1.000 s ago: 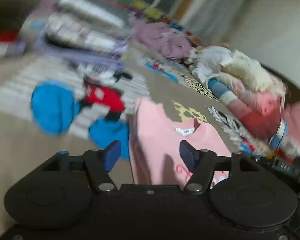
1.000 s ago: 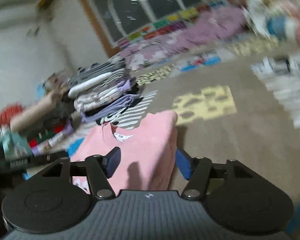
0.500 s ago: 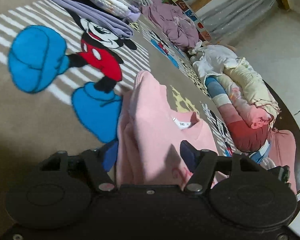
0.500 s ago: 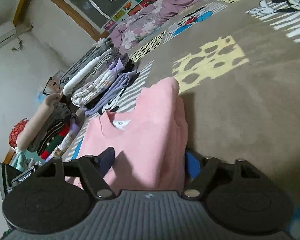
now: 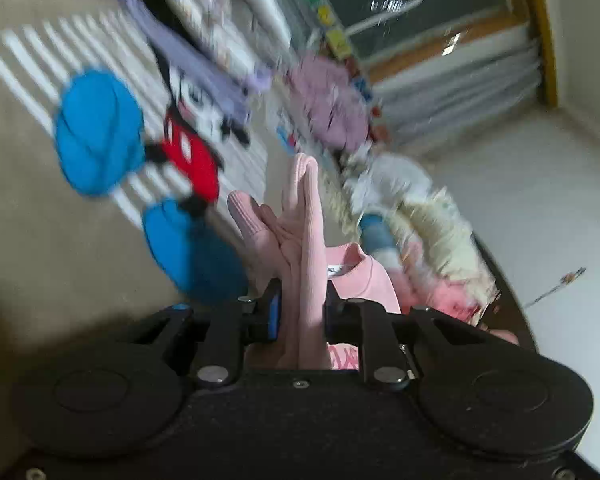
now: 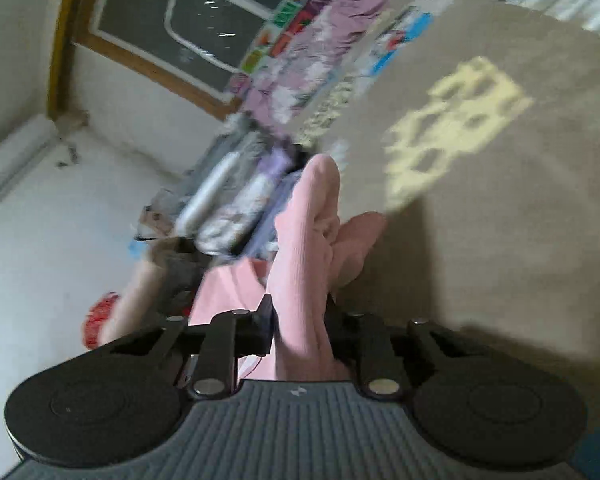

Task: Fold clothes

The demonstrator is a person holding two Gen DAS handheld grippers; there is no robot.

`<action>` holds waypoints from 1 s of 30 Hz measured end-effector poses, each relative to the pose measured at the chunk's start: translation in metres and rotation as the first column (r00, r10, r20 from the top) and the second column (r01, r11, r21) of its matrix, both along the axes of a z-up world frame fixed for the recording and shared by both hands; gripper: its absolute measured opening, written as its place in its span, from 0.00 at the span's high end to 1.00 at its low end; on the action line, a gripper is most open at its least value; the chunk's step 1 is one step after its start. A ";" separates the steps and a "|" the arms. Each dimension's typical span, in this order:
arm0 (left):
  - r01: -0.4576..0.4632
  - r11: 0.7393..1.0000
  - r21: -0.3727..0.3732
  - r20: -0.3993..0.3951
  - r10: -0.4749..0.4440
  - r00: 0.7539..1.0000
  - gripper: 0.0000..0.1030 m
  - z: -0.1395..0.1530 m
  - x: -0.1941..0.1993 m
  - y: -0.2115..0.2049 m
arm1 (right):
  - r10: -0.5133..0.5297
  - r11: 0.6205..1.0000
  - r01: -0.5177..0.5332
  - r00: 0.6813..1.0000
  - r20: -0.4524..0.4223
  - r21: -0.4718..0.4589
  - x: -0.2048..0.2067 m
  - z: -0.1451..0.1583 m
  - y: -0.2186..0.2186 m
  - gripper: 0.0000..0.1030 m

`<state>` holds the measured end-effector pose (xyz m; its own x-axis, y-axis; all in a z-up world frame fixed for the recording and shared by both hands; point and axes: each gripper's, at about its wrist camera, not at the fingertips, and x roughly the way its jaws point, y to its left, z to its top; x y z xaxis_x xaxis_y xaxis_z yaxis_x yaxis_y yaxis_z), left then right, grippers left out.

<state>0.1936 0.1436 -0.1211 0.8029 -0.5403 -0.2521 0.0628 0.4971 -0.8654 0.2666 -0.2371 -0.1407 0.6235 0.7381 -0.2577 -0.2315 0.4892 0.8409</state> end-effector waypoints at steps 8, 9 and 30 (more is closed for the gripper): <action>-0.209 0.962 -0.176 0.086 0.227 0.970 0.83 0.036 -0.101 0.083 | 0.177 0.979 -0.185 0.979 0.101 0.080 -0.007 0.062 0.077 0.77; -0.241 0.952 -0.187 0.087 0.260 0.962 0.83 0.038 -0.117 0.093 | 0.206 0.972 -0.216 0.972 0.109 0.088 -0.009 0.068 0.089 0.77; -0.772 0.558 -0.306 0.207 0.830 0.518 0.83 0.102 -0.294 0.283 | 0.730 0.643 -0.749 0.662 0.169 0.159 0.000 0.174 0.461 0.77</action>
